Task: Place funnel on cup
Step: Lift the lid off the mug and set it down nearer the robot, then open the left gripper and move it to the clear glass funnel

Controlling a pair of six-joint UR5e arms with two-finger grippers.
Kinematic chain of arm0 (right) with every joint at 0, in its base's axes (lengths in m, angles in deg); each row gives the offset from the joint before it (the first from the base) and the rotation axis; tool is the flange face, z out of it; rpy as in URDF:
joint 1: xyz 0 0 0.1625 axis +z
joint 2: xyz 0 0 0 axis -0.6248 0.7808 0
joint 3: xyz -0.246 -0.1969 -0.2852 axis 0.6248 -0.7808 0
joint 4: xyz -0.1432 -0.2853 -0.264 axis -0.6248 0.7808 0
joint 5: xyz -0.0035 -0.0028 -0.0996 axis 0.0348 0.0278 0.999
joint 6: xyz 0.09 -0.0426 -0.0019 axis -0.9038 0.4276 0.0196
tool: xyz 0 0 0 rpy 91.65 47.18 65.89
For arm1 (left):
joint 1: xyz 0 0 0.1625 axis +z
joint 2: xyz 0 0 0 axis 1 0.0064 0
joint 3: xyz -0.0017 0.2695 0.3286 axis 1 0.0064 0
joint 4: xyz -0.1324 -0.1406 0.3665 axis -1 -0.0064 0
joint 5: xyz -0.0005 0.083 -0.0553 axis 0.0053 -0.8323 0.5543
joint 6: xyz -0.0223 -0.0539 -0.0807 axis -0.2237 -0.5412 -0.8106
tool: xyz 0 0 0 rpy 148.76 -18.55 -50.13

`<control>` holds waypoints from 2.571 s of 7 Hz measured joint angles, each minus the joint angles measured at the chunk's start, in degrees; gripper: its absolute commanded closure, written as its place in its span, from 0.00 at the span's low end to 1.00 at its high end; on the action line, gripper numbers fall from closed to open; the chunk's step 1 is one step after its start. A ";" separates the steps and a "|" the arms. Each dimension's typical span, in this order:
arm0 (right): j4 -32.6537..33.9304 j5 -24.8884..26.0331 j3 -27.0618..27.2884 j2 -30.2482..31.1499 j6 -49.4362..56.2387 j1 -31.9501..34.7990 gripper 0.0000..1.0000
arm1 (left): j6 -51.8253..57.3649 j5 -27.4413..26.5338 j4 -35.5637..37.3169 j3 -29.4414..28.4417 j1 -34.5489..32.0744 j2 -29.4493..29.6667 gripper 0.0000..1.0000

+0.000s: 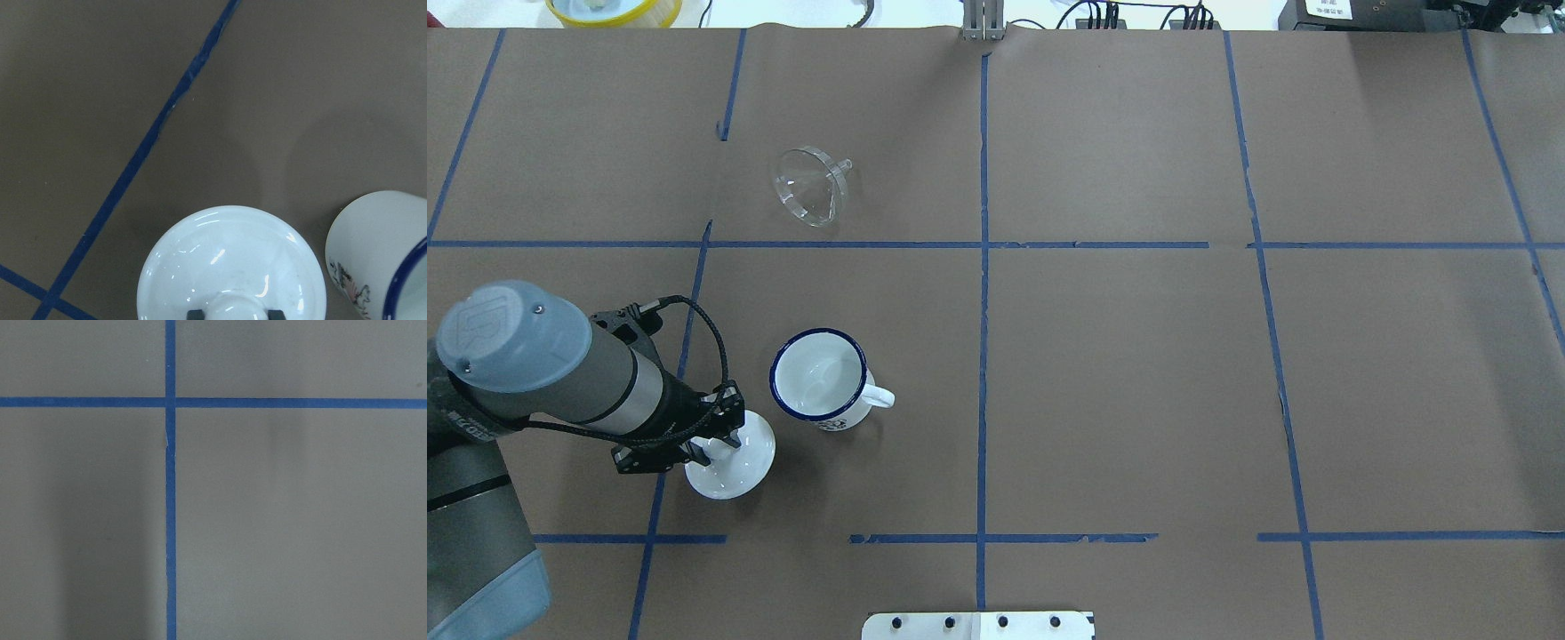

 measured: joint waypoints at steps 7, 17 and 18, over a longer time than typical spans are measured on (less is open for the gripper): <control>0.00 0.00 0.04 0.00 0.00 0.00 0.00 | -0.05 -0.65 -0.92 -2.67 0.84 -1.40 0.00; 0.00 0.00 -0.02 0.00 0.00 0.00 0.00 | -17.06 -10.94 -30.25 -21.08 -15.88 11.99 0.00; 0.00 0.00 -0.01 0.00 0.00 0.00 0.00 | -21.34 -14.49 -34.98 -25.57 -15.91 14.50 0.00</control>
